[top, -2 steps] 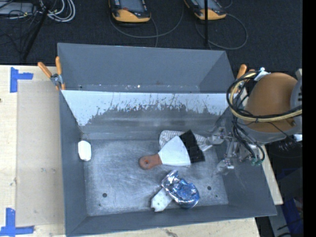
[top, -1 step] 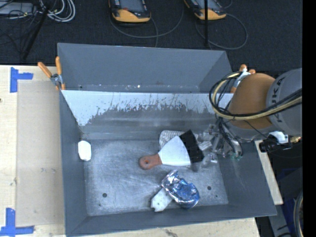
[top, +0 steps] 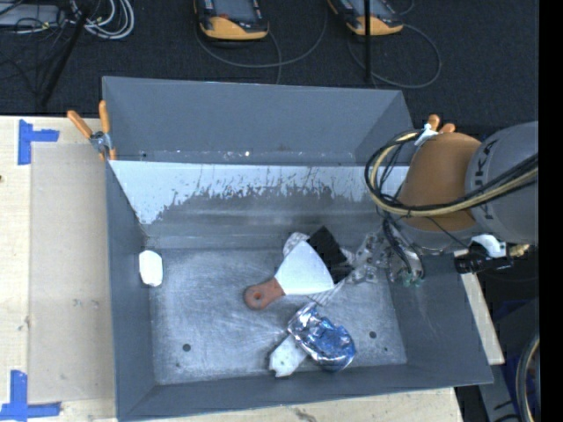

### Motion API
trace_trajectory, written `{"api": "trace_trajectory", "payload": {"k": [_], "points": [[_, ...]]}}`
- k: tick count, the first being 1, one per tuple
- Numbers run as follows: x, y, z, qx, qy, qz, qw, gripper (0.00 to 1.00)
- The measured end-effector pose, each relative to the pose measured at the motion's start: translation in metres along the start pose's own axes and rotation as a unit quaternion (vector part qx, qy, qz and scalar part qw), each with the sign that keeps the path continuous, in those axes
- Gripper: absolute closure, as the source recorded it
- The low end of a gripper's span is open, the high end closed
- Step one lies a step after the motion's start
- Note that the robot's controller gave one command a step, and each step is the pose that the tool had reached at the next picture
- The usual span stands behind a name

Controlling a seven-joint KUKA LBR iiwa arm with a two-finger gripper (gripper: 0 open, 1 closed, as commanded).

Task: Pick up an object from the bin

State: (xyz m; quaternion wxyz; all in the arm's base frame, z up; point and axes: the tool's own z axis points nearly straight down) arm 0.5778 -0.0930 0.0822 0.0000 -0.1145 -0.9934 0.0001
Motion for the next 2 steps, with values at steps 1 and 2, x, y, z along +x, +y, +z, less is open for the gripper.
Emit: {"api": "trace_trajectory", "payload": {"k": [1, 2], "points": [[0.0, 0.0, 0.0, 0.0, -0.0002, 0.0, 1.0, 1.0], [0.01, 0.003, -0.04, 0.0, 0.0049, -0.003, 1.0, 1.0]]}}
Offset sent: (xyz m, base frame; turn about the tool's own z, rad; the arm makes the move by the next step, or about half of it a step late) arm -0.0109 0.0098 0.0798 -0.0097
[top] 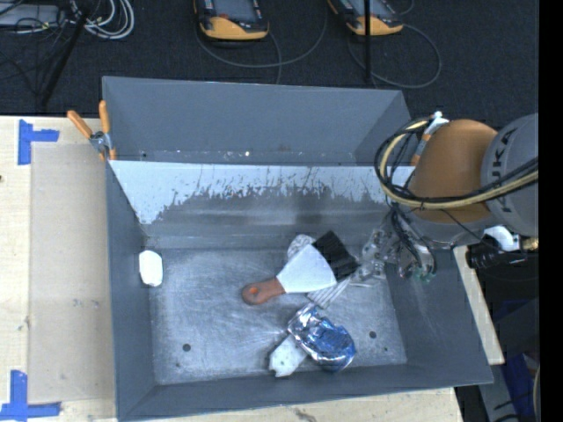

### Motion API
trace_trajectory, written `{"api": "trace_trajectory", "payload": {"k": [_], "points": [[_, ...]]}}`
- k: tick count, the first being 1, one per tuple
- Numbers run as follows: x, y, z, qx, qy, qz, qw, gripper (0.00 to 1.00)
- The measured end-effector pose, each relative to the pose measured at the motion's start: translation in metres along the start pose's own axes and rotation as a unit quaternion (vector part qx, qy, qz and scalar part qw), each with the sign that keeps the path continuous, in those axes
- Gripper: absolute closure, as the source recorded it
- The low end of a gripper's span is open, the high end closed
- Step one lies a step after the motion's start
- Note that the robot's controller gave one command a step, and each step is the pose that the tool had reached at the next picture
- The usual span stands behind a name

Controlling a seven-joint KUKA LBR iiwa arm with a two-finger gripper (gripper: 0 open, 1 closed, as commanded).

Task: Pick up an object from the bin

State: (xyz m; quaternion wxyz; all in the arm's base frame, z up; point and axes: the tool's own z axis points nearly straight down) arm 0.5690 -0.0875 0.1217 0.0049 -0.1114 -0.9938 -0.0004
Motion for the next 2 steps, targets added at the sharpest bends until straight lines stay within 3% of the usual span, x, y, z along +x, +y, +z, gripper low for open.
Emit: {"api": "trace_trajectory", "payload": {"k": [1, 2], "points": [[-0.013, -0.01, -0.049, -0.001, -0.0041, 0.009, 1.0, 1.0], [-0.007, -0.007, -0.095, 0.0, -0.0027, 0.006, 1.0, 1.0]]}}
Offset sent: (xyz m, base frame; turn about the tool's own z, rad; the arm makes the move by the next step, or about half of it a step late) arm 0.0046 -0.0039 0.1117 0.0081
